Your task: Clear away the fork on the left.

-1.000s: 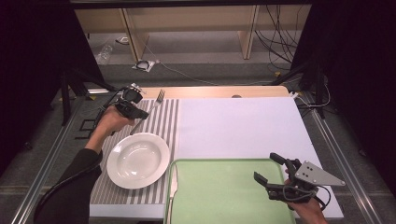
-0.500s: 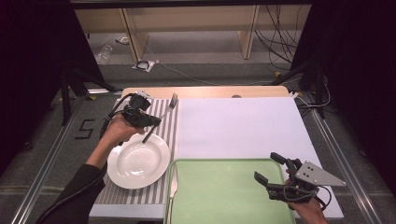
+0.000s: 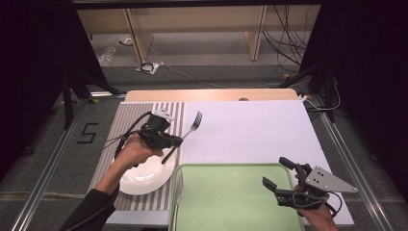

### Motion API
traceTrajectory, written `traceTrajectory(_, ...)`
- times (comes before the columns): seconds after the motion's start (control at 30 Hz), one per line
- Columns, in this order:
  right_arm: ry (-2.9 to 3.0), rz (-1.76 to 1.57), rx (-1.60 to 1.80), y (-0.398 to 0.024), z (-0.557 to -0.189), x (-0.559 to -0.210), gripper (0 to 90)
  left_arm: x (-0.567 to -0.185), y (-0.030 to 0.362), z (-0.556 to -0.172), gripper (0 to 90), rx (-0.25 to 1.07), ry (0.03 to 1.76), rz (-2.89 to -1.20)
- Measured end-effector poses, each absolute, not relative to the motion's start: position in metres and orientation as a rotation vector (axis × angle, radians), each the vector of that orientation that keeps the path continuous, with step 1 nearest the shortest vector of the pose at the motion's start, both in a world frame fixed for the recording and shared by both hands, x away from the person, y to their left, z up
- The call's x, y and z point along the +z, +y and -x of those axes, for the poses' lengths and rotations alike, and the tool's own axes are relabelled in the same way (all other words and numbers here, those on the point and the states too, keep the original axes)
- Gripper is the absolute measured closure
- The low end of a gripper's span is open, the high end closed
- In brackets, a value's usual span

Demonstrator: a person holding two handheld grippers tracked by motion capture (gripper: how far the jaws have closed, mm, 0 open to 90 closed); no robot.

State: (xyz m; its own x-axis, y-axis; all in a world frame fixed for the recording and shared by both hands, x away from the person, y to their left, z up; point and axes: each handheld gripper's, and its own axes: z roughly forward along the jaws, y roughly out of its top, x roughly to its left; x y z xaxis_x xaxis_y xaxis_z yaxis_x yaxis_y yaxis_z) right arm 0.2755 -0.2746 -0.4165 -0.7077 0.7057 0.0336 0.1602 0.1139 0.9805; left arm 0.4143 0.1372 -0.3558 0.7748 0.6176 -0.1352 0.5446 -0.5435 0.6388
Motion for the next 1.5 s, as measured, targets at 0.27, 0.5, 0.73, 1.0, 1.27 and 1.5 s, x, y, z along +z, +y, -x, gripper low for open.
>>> traceTrajectory(0.27, 1.950, -0.838, 1.631, -0.274, -0.275, -0.417, 16.1, -0.361, 0.129, -0.395, 83.3, 0.099, 0.814, -2.257)
traceTrajectory(0.5, 1.951, -0.836, 1.631, -0.274, -0.275, -0.417, 16.0, -0.364, 0.124, -0.386, 83.3, 0.090, 0.798, -2.257)
traceTrajectory(0.73, 1.952, -0.830, 1.630, -0.273, -0.275, -0.416, 16.0, -0.371, 0.120, -0.377, 83.3, 0.068, 0.794, -2.276)
traceTrajectory(1.0, 1.951, -0.828, 1.633, -0.273, -0.274, -0.416, 16.1, -0.377, 0.122, -0.367, 83.3, 0.035, 0.809, -2.275)
traceTrajectory(1.27, 1.953, -0.823, 1.627, -0.273, -0.274, -0.416, 16.1, -0.383, 0.112, -0.353, 83.3, 0.010, 0.779, -2.317)
traceTrajectory(1.5, 1.951, -0.825, 1.631, -0.272, -0.273, -0.416, 16.1, -0.392, 0.103, -0.342, 83.3, -0.029, 0.758, -2.354)
